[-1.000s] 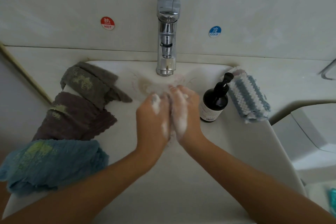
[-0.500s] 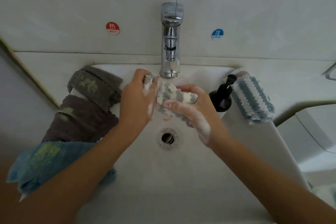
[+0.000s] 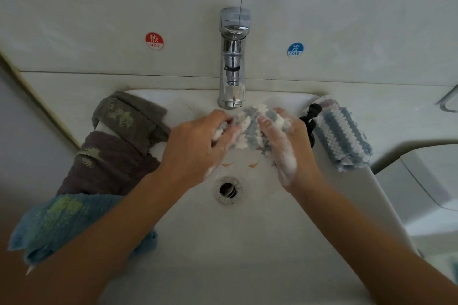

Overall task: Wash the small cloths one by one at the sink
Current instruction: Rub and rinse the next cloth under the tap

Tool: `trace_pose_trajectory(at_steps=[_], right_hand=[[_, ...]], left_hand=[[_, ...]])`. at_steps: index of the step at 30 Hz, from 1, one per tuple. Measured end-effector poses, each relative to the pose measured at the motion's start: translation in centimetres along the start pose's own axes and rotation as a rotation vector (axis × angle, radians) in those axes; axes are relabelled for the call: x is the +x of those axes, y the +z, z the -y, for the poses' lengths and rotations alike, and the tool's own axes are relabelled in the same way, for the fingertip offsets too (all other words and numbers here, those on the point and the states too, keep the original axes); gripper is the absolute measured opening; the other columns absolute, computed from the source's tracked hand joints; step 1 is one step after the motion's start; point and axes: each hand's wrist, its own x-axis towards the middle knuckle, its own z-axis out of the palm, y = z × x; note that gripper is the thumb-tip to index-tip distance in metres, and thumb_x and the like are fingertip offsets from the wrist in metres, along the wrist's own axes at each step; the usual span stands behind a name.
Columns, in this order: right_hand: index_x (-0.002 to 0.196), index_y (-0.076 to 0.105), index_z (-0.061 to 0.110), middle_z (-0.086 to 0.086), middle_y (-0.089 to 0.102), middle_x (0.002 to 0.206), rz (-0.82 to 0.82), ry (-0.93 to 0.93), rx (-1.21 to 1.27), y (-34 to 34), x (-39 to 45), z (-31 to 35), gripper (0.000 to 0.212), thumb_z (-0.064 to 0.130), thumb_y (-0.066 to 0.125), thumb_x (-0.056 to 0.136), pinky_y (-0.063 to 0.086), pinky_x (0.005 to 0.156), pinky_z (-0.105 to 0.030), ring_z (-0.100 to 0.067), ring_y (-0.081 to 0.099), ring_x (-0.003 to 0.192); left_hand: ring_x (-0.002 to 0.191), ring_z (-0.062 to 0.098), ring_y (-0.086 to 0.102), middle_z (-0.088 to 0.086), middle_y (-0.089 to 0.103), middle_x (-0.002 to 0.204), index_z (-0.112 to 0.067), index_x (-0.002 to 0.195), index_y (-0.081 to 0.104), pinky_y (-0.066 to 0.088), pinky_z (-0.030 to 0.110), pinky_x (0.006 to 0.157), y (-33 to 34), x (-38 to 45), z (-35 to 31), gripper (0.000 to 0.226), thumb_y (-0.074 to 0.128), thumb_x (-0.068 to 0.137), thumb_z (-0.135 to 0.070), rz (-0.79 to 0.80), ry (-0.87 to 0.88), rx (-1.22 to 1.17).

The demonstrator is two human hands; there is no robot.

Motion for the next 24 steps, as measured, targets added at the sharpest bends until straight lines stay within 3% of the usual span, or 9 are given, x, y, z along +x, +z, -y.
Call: trace_pose_trajectory(at_steps=[3, 7, 9, 12, 15, 18, 20, 22, 24], right_hand=[[0.103, 0.061, 0.005, -0.013, 0.069, 0.093, -0.097, -0.016, 0.016, 0.1, 0.4, -0.1, 0.015, 0.019, 0.060, 0.095, 0.058, 0.070, -0.032, -0.025, 0.070, 0.086], [0.081, 0.057, 0.014, -0.010, 0.059, 0.081, -0.184, -0.004, 0.047, 0.2, 0.8, 0.1, 0.020, 0.033, 0.059, 0.085, 0.048, 0.073, -0.039, -0.026, 0.057, 0.080], [0.078, 0.052, 0.010, -0.012, 0.051, 0.079, -0.217, 0.024, 0.112, 0.5, 0.7, -0.2, 0.023, 0.031, 0.058, 0.084, 0.043, 0.071, -0.041, -0.026, 0.050, 0.076], [0.078, 0.054, 0.010, -0.012, 0.054, 0.080, -0.260, 0.097, 0.111, 1.1, 0.5, -0.7, 0.023, 0.029, 0.060, 0.089, 0.045, 0.069, -0.042, -0.027, 0.052, 0.075], [0.065, 0.052, 0.017, -0.006, 0.054, 0.069, -0.302, 0.136, 0.096, 1.7, 0.2, -0.8, 0.028, 0.024, 0.059, 0.092, 0.046, 0.067, -0.041, -0.025, 0.053, 0.071], [0.056, 0.052, 0.018, -0.001, 0.055, 0.059, -0.248, 0.087, -0.010, 2.6, -0.6, -0.9, 0.034, 0.030, 0.054, 0.088, 0.046, 0.061, -0.038, -0.022, 0.056, 0.062], [0.069, 0.060, 0.008, -0.012, 0.059, 0.061, -0.176, 0.095, -0.019, 3.6, -1.6, -1.2, 0.038, 0.038, 0.052, 0.089, 0.050, 0.061, -0.045, -0.032, 0.062, 0.063], [0.078, 0.058, 0.006, -0.024, 0.060, 0.073, -0.144, 0.117, 0.024, 4.4, -2.3, -1.2, 0.044, 0.048, 0.049, 0.087, 0.052, 0.066, -0.053, -0.044, 0.064, 0.075], [0.059, 0.048, 0.008, -0.016, 0.048, 0.057, -0.135, 0.080, 0.027, 4.5, -2.7, -1.2, 0.053, 0.048, 0.045, 0.093, 0.042, 0.055, -0.042, -0.033, 0.052, 0.056]], left_hand=[[0.050, 0.015, 0.059, 0.002, 0.067, 0.071, -0.007, 0.100, 0.062, 0.052, 0.029, 0.044, -0.1, -0.4, -0.5, 0.040, 0.052, 0.087, -0.044, 0.037, 0.145, 0.028], [0.051, 0.018, 0.061, 0.004, 0.068, 0.077, -0.010, 0.106, 0.052, 0.051, 0.029, 0.044, 0.3, -0.9, -1.0, 0.031, 0.054, 0.087, -0.035, 0.021, 0.217, 0.014], [0.048, 0.017, 0.058, 0.002, 0.065, 0.070, -0.012, 0.102, 0.052, 0.049, 0.028, 0.042, 0.6, -1.0, -1.2, 0.023, 0.053, 0.089, -0.031, -0.015, 0.209, 0.006], [0.040, 0.014, 0.051, 0.000, 0.057, 0.056, -0.011, 0.094, 0.053, 0.044, 0.026, 0.037, 1.1, -1.2, -1.6, 0.018, 0.052, 0.091, -0.028, -0.106, 0.186, 0.025], [0.036, 0.019, 0.048, 0.003, 0.052, 0.048, -0.003, 0.078, 0.058, 0.039, 0.024, 0.035, 1.8, -1.4, -2.3, 0.031, 0.048, 0.092, -0.029, -0.161, 0.094, 0.038], [0.037, 0.014, 0.044, -0.004, 0.047, 0.048, -0.009, 0.071, 0.054, 0.034, 0.021, 0.037, 2.5, -1.5, -2.7, 0.038, 0.040, 0.093, -0.036, -0.155, -0.079, -0.036], [0.044, 0.001, 0.044, -0.015, 0.043, 0.054, -0.018, 0.073, 0.050, 0.034, 0.010, 0.044, 3.0, -1.4, -2.6, 0.037, 0.033, 0.094, -0.043, -0.105, -0.244, -0.089], [0.048, 0.000, 0.048, -0.015, 0.044, 0.057, -0.025, 0.068, 0.044, 0.036, 0.007, 0.050, 3.4, -1.2, -2.5, 0.035, 0.037, 0.099, -0.038, -0.106, -0.390, -0.155], [0.052, -0.002, 0.053, -0.013, 0.048, 0.057, -0.030, 0.063, 0.042, 0.037, 0.008, 0.051, 3.6, -1.1, -2.7, 0.038, 0.042, 0.101, -0.030, -0.152, -0.466, -0.233]])
